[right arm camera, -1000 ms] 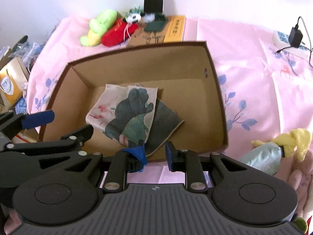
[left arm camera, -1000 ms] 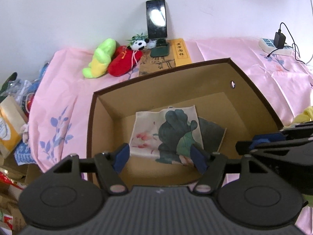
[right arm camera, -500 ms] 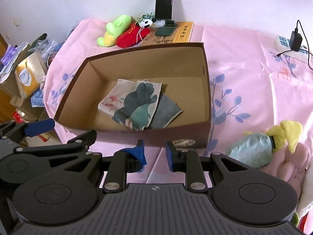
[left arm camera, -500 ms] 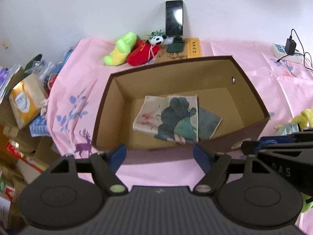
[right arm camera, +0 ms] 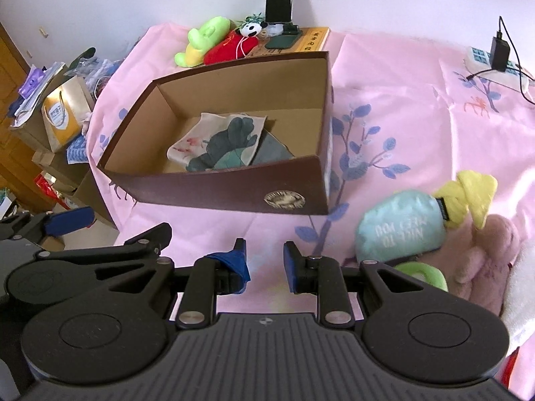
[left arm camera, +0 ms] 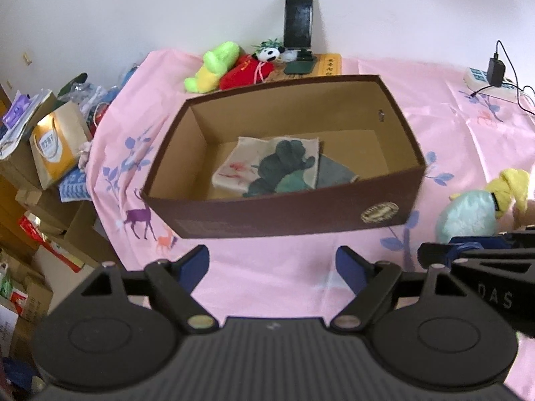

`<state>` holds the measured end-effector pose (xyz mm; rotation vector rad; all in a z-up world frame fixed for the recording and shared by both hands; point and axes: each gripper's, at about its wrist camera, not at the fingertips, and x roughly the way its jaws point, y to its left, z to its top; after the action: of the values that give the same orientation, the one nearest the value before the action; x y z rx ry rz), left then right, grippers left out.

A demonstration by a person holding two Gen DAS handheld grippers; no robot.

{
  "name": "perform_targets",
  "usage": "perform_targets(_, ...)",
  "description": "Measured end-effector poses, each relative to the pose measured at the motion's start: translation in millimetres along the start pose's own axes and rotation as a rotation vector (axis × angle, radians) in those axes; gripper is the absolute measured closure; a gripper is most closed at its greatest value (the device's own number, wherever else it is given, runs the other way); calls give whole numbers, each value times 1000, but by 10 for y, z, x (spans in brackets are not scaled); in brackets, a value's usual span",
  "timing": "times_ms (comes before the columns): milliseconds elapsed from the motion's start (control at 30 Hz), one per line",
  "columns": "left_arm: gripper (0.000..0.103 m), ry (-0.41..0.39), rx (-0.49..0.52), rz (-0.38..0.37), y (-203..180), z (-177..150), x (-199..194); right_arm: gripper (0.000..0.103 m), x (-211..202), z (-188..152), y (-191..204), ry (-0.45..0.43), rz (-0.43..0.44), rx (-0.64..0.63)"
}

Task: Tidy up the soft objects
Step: 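Grasp the green smiling plush toy with the right gripper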

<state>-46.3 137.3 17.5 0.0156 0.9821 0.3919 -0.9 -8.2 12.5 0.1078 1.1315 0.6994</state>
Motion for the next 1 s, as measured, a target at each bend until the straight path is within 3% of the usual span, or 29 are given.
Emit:
perform_targets(333,19,88,29,-88,-426,-267,27,97,-54,-352,-493,39,28,75)
perform_targets(433,19,101,65,-160,-570,-300,31,97,-129,-445,-713,28,41,117)
perform_targets(767,19,92,185,-362,-1009,-348,117,96,-594,-722,-1564,-75,-48,270)
perform_targets(1000,15,130,213,-588,-1242,-402,186,96,-576,-755,-1753,-83,32,361)
